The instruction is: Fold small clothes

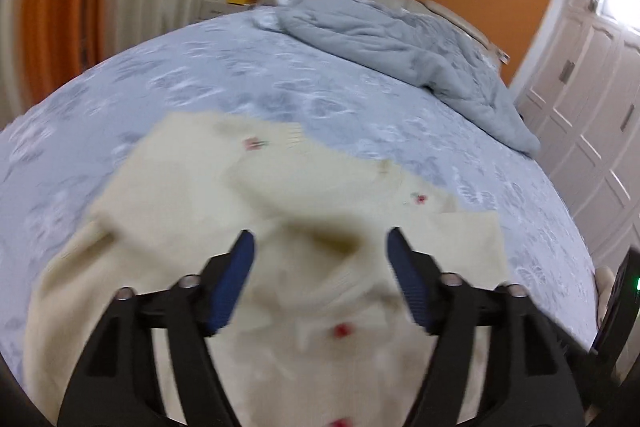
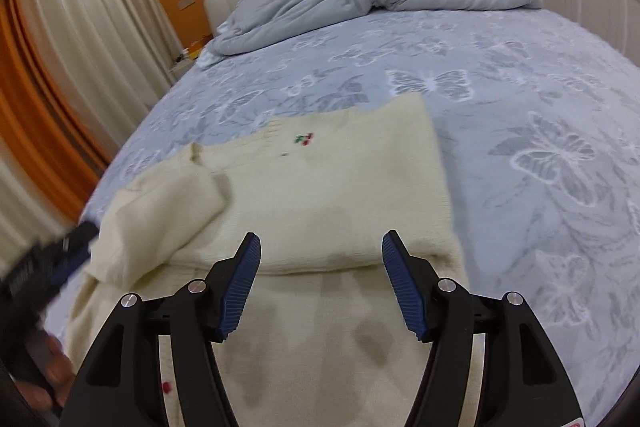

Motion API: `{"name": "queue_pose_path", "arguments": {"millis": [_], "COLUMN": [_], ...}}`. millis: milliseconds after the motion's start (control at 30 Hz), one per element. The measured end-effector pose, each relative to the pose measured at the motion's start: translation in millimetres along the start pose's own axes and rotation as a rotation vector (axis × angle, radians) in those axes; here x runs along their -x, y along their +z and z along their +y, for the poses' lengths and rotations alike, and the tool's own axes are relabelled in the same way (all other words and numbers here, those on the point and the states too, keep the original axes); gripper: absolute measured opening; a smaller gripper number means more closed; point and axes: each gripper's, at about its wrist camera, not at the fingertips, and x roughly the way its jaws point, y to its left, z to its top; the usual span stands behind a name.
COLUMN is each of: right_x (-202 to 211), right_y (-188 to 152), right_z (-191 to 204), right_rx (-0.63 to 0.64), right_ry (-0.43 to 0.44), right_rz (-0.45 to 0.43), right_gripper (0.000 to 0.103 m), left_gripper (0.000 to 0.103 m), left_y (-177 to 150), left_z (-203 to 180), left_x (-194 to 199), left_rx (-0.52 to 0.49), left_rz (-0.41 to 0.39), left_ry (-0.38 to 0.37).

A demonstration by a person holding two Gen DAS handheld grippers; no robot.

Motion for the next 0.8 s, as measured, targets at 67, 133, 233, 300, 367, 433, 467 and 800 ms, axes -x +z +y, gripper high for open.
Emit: {"name": "queue_pose_path", "arguments": {"millis": [67, 133, 233, 300, 367, 433, 467, 800], "right_x": [-4.1, -11.5, -33.3, -40.0, -41.5, -47.8, -56.7, -31.5], "right_y": [-2.0, -3.4, 4.3, 10.2, 11.9, 8.3, 4.2, 49.5], "right_z": [12.1, 27.0, 54.2, 79.6, 119.3, 154.1, 174.0, 140.8], "right_rx": [0.037, 0.06, 0.038, 0.043, 0.113, 0.225, 0.323, 0.187], "right_ry": [0.043, 0.079, 0.106, 0.122, 0.115, 0.047, -0.028, -0.058], "right_rz": [0.021, 0.025, 0.062, 0.07, 0.055, 0.057, 0.061, -0.03], "right_gripper": [0.064, 0.067, 0.068, 0.068, 0.071, 0.078, 0.078, 0.008], "left_gripper": [0.075, 0.075, 0.075, 0.075, 0.075, 0.075, 0.075, 0.075], "left_y": [-3.5, -6.0, 2.1, 9.3, 15.4, 17.8, 17.8, 10.4], "left_z": [32.1, 61.9, 97.7, 108.6, 110.6, 118.7, 123.4, 127.3], "left_x": [5.9, 9.6, -4.2, -6.4, -11.2, -18.7, -21.7, -38.0], "left_rx": [0.056, 0.15, 0.313, 0.333, 0.305, 0.33, 0.359, 0.379], "left_rz": [-0.008, -0.024, 0.009, 0.0, 0.005, 0.041, 0.061, 0.108], "left_ry": [0.013, 0.018, 0.04, 0.038, 0.045, 0.022, -0.001, -0.047]}}
